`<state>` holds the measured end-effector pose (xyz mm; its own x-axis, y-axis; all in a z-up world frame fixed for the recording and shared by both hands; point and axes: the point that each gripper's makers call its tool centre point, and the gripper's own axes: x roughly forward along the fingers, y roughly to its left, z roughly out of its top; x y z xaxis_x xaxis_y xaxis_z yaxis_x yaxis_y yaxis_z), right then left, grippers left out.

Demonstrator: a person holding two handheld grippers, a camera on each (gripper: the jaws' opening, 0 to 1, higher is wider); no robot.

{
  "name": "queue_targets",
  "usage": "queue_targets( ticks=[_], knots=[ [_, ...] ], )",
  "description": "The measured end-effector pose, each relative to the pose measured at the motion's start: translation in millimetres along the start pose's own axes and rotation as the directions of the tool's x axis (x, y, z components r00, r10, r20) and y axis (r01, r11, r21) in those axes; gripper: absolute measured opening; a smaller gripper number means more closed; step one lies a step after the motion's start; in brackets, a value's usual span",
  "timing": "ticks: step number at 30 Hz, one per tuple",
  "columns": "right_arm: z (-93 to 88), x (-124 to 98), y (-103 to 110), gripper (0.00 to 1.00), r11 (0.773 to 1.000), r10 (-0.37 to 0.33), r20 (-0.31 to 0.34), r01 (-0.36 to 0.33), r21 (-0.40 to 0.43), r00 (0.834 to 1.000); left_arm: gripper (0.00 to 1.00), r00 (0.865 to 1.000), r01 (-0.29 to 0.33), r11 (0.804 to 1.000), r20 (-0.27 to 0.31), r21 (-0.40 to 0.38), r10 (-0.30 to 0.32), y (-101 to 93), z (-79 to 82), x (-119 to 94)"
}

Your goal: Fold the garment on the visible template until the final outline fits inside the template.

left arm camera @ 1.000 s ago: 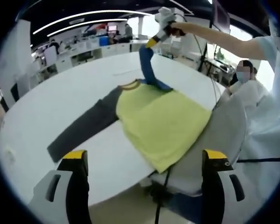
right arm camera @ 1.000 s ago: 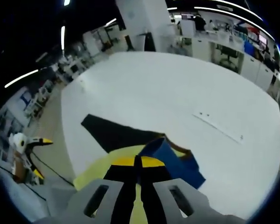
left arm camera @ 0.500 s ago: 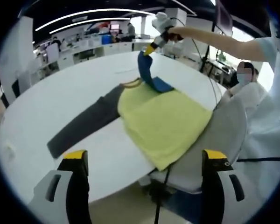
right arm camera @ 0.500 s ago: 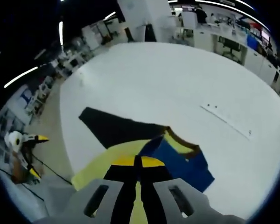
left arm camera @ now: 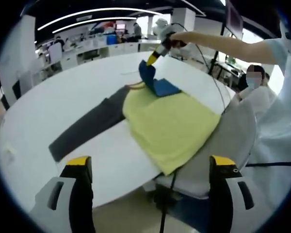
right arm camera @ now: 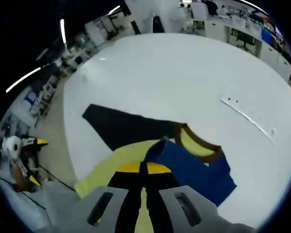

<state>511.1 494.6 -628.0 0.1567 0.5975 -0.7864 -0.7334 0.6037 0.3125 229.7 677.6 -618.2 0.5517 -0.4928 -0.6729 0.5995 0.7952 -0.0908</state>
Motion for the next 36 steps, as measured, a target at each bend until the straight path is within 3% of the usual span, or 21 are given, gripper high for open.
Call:
queue_targets(
  ticks=[15,36],
  knots=[
    [-6.1,26.3,-3.2,0.02,1.0,0.013,-0.059,-0.013,0.0,0.998,0.96,1.0,-0.004,1.0,-0.004,-0.017,0.004,5.3,-2.6,0.6],
    [-14.7,61.3,-8.6,0.02,1.0,-0.009,-0.067,0.009,0.011,0.998,0.96,1.0,-0.007,1.0,-0.013,-0.026,0.007,9.3,-4.4,0.3]
  ],
)
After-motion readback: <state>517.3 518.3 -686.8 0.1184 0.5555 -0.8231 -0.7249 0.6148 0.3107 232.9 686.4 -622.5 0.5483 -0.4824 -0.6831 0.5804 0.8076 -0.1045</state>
